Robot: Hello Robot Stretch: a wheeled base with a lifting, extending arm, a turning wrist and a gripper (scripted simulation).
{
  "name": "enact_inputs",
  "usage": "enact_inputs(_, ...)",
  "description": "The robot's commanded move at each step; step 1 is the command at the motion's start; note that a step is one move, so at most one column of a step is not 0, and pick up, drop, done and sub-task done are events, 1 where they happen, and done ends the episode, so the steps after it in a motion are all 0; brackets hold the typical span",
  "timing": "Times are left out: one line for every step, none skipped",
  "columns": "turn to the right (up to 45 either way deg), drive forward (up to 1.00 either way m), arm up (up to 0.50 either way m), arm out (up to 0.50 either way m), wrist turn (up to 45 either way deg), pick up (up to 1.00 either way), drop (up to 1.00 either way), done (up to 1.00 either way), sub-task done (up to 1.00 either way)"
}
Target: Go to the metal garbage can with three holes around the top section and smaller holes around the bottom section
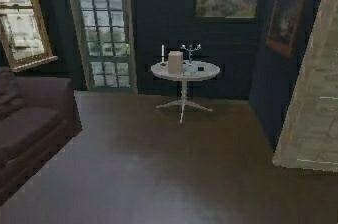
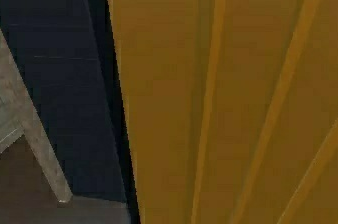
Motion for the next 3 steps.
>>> enact_inputs(0.0,0.10,0.00,0.00,0.0,0.00,0.00,0.00,0.00)
enact_inputs(21.0,0.00,0.00,0.00,0.0,0.00,0.00,0.00,0.00)
enact_inputs(0.0,0.15,0.00,0.00,0.0,0.00,0.00,0.00,0.00)
